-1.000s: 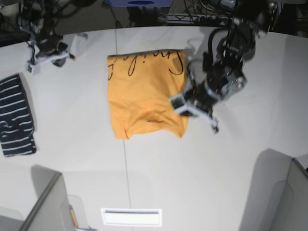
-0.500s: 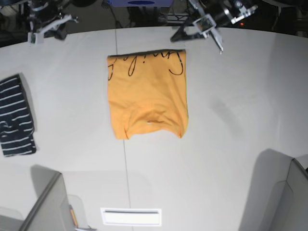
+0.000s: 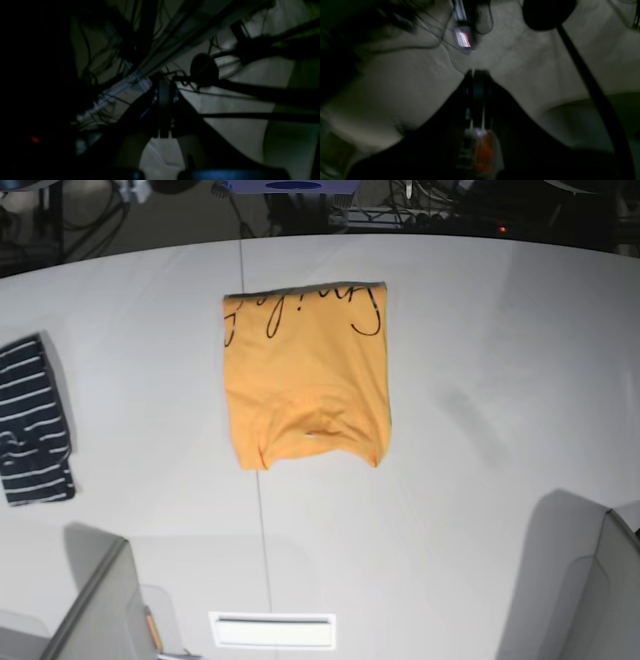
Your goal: Fold the T-shirt properly
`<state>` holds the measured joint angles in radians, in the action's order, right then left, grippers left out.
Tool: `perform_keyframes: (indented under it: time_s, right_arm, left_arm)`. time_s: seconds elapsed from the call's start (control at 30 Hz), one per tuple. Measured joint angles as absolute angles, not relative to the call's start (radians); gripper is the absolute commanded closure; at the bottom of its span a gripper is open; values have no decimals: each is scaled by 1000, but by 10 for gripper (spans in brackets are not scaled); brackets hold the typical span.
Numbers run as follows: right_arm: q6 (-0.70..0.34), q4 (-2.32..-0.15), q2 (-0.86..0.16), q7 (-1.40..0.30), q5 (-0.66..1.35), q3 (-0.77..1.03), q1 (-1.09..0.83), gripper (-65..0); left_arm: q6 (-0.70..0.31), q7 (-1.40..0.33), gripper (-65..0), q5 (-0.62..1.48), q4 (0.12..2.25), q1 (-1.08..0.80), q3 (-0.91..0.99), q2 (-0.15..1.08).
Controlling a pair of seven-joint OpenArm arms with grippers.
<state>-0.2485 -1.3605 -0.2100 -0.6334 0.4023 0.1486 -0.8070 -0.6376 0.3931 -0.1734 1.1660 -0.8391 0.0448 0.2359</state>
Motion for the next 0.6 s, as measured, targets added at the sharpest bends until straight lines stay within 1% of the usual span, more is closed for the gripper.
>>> perform_keyframes:
  time_s: [0.13, 0.17, 0.2, 0.3, 0.4, 0.43, 0.5, 0.6]
  right_arm:
    - [-255, -1014, -186, -472, 261, -97, -658, 0]
    - [-253, -930, -178, -468, 242, -147, -625, 0]
    - [-253, -832, -170, -425, 234, -194, -580, 0]
    - [-247, -558, -154, -291, 229, -282, -463, 0]
    - [-237, -335, -131, -66, 230, -308, -359, 0]
    - [-237, -277, -122, 1, 230, -308, -337, 0]
    - [-237, -186, -105, 88, 230, -305, -303, 0]
    - [-236, -139, -78, 112, 230, -305, -281, 0]
  left_arm:
    - [-644, 388, 0, -179, 841, -688, 39, 198]
    - [-622, 382, 0, -180, 765, -656, 43, 191]
    - [-605, 391, 0, -170, 675, -607, 35, 189]
    - [-523, 402, 0, -171, 418, -471, 30, 177]
    - [-467, 400, 0, -173, 194, -340, 29, 178]
    - [-444, 398, 0, -174, 145, -309, 29, 178]
    - [-436, 384, 0, -177, 113, -268, 29, 181]
    - [-422, 393, 0, -171, 114, -235, 30, 180]
